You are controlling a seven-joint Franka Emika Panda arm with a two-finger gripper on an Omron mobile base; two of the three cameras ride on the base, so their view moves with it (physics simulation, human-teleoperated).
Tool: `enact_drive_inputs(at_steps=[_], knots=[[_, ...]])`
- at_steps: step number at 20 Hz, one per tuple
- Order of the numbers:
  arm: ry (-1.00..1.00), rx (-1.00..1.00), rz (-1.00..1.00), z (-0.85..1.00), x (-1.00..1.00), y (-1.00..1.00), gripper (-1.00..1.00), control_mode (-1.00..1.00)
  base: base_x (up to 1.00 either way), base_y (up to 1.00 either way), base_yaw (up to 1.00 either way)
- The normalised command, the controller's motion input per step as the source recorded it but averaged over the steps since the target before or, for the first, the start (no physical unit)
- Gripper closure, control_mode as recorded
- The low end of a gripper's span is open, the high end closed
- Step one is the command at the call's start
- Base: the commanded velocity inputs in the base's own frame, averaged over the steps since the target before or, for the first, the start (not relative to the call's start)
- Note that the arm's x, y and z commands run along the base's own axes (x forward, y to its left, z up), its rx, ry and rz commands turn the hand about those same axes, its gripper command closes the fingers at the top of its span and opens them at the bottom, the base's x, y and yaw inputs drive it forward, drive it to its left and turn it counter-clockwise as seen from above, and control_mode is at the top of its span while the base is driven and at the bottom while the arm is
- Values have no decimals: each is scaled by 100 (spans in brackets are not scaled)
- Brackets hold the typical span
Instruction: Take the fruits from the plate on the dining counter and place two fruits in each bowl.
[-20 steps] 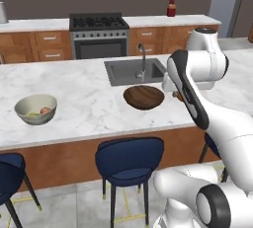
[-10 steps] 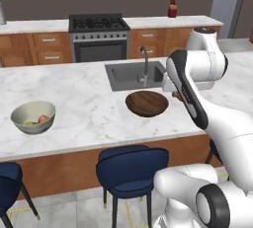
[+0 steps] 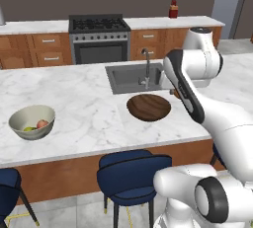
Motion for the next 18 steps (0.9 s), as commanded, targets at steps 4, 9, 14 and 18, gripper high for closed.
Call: enact_drive_inputs(at_steps=[4, 9, 14, 18], knots=[[0, 0, 0, 0, 85, 0, 100, -100, 0, 0, 0], [0, 0, 0, -11, 69, 0, 100, -100, 0, 0, 0], [0, 0, 0, -34, 56, 0, 100, -100, 0, 0, 0], [0, 0, 0, -64, 41, 0, 100, -100, 0, 0, 0]])
